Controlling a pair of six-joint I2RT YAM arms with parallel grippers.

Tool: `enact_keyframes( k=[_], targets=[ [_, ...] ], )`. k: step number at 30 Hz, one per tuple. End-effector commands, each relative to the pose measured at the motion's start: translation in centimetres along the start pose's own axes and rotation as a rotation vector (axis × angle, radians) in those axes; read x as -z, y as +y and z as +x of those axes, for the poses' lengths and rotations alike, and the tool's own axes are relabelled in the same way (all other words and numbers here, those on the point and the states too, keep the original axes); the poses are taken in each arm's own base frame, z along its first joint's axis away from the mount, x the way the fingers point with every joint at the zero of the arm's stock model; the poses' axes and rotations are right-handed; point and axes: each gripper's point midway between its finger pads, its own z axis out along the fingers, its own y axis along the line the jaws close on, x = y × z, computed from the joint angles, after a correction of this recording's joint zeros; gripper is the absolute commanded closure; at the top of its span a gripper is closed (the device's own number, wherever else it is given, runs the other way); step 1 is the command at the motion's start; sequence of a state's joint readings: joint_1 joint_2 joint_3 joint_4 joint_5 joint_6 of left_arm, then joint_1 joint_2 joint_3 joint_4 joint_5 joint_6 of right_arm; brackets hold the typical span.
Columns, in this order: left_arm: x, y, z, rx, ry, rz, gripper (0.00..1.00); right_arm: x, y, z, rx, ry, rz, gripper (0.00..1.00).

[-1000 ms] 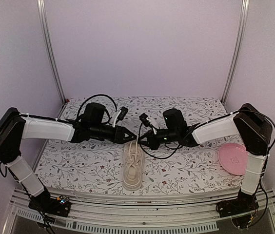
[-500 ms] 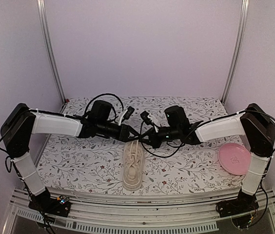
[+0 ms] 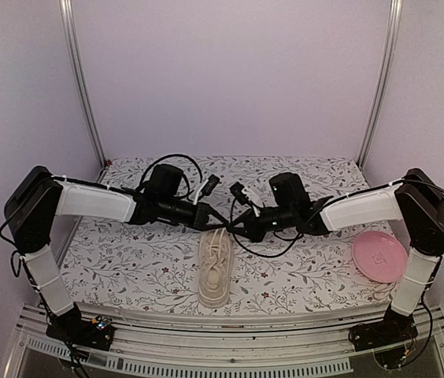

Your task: Tie the shoes

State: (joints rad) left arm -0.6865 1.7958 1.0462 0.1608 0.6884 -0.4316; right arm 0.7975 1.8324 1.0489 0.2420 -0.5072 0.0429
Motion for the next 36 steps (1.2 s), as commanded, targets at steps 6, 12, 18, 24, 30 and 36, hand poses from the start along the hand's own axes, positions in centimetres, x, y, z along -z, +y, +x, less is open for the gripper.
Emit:
enact_keyframes(
  k=[6, 12, 18, 24, 30, 36],
  targets=[
    [1.6, -1.7, -0.2, -0.010, -0.081, 0.026, 1.00, 2.2, 0.2, 1.1, -0.002, -0.058, -0.010, 0.56],
    [2.0, -1.4, 0.6, 0.014, -0.086, 0.010, 1.00, 0.9, -2.0, 3.2, -0.015, -0.050, 0.040, 0.41],
    [2.0, -1.3, 0.8, 0.029, -0.086, 0.010, 1.00, 0.1, -4.9, 4.6, 0.040, -0.019, 0.170, 0.27],
    [2.0, -1.3, 0.7, 0.034, -0.084, 0.011, 1.00, -0.8, -6.8, 5.2, 0.093, 0.025, 0.243, 0.27],
    [1.9, -1.2, 0.9, 0.039, -0.075, 0.009, 1.00, -2.0, -8.1, 6.0, 0.130, 0.085, 0.271, 0.31],
    [2.1, -1.0, 0.7, 0.040, -0.087, -0.013, 1.00, -1.9, -8.1, 6.8, 0.136, 0.122, 0.268, 0.71]
  ],
)
